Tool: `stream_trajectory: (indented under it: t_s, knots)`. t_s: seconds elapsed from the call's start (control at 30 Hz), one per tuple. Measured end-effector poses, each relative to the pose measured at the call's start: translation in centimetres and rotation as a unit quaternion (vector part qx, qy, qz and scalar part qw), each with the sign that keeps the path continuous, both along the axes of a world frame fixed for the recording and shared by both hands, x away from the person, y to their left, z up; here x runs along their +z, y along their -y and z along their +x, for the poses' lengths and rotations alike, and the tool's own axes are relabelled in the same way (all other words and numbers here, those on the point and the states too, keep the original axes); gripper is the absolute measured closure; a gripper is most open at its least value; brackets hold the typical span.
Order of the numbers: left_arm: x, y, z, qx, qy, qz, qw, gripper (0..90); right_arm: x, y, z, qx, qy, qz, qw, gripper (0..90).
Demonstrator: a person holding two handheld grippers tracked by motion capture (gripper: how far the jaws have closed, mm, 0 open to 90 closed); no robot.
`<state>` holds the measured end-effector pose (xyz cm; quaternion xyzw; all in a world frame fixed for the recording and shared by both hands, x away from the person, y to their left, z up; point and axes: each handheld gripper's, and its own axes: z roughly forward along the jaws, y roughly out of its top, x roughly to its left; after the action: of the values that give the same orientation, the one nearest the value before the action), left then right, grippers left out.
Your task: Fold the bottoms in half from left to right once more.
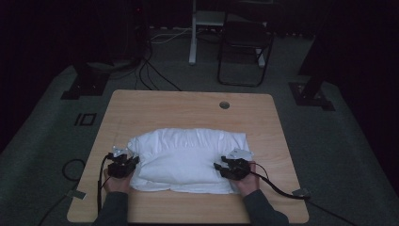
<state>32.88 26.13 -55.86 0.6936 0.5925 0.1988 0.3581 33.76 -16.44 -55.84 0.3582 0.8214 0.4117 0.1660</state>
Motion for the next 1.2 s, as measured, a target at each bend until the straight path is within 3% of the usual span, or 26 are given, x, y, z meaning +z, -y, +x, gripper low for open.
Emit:
stream_trajectory:
  t_s: [0.07, 0.1, 0.13, 0.23, 0.37, 0.4, 0.43, 0.47, 0.6, 0.63, 0.7, 0.73, 0.77, 0.8, 0.83, 0.87, 0.9, 0.97, 1.0, 1.2]
  knots:
    - [0.0, -0.1, 0.0, -0.003, -0.002, -0.01, 0.9999, 78.8, 0.0, 0.0, 0.0, 0.0, 0.0, 0.0, 1.0, 52.1]
    - [-0.1, -0.3, 0.1, -0.008, -0.002, -0.027, 0.9996, 78.8, 0.0, 0.0, 0.0, 0.0, 0.0, 0.0, 1.0, 52.1]
    - [-0.1, -0.5, 0.1, -0.012, -0.003, -0.04, 0.9991, 66.2, 0.0, 0.0, 0.0, 0.0, 0.0, 0.0, 1.0, 52.1]
    - [0.1, -0.8, 0.3, 0.009, -0.003, -0.038, 0.9993, 45.9, 0.0, 0.0, 0.0, -0.001, 0.0, 0.0, 1.0, 52.0]
    - [0.2, -1.3, 0.4, 0.029, -0.002, -0.041, 0.9987, 29.6, 0.0, 0.0, 0.0, 0.0, 0.0, 0.0, 1.0, 52.0]
    - [0.3, -1.4, 0.4, 0.026, -0.003, -0.056, 0.9981, 28.8, 0.0, 0.0, 0.0, 0.0, 0.0, 0.001, 1.0, 52.0]
    - [0.3, -1.4, 0.4, 0.026, -0.003, -0.056, 0.9981, 28.7, 0.0, 0.0, 0.0, 0.0, 0.0, 0.001, 1.0, 52.0]
    - [0.4, -1.5, 0.4, 0.022, 0.001, -0.075, 0.9969, 27.5, 0.0, 0.0, 0.0, 0.0, 0.0, 0.001, 1.0, 52.0]
    - [1.3, -0.9, 0.1, 0.015, 0.022, -0.075, 0.9968, 25.7, 0.0, 0.0, 0.0, 0.0, -0.001, 0.002, 1.0, 52.0]
    - [1.8, -0.4, -0.1, 0.012, 0.037, -0.064, 0.9972, 25.5, 0.0, 0.0, 0.0, 0.0, -0.001, 0.002, 1.0, 52.0]
    - [2.0, -0.1, -0.2, 0.006, 0.038, -0.062, 0.9973, 22.9, -0.1, 0.1, 0.0, 0.001, -0.001, 0.004, 1.0, 52.0]
    - [2.0, 0.7, 0.0, 0.001, 0.032, -0.027, 0.9991, 21.1, -0.1, 0.1, 0.0, 0.001, -0.002, 0.006, 1.0, 51.9]
    - [2.0, 0.7, 0.0, 0.001, 0.032, -0.027, 0.9991, 19.0, -0.1, 0.1, 0.0, 0.001, -0.002, 0.005, 1.0, 51.9]
    - [1.4, 1.3, 0.4, 0.006, 0.023, -0.004, 0.9997, 18.0, -0.1, 0.1, 0.0, 0.001, -0.002, 0.005, 1.0, 51.9]
    - [1.4, 1.3, 0.4, 0.006, 0.023, -0.004, 0.9997, 17.2, -0.1, 0.1, 0.0, 0.001, -0.002, 0.005, 1.0, 51.9]
    - [1.0, 1.5, 0.6, 0.011, 0.017, 0.009, 0.9997, 15.3, -0.1, 0.1, 0.0, 0.001, -0.001, 0.005, 1.0, 51.9]
    - [0.5, 1.8, 1.0, 0.02, 0.005, 0.03, 0.9993, 14.3, -0.1, 0.1, 0.0, 0.001, -0.001, 0.005, 1.0, 51.9]
    - [0.3, 1.9, 1.2, 0.024, 0.0, 0.036, 0.9991, 10.4, -0.1, 0.1, 0.0, 0.002, -0.001, 0.005, 1.0, 51.9]
    - [0.0, 2.1, 1.4, 0.028, -0.012, 0.062, 0.9976, 9.4, -0.1, 0.1, 0.0, 0.002, -0.002, 0.005, 1.0, 51.9]
    - [-0.1, 2.4, 1.5, 0.06, -0.02, 0.082, 0.9946, 2.1, -0.1, 0.1, 0.0, 0.002, 0.0, 0.005, 1.0, 51.7]
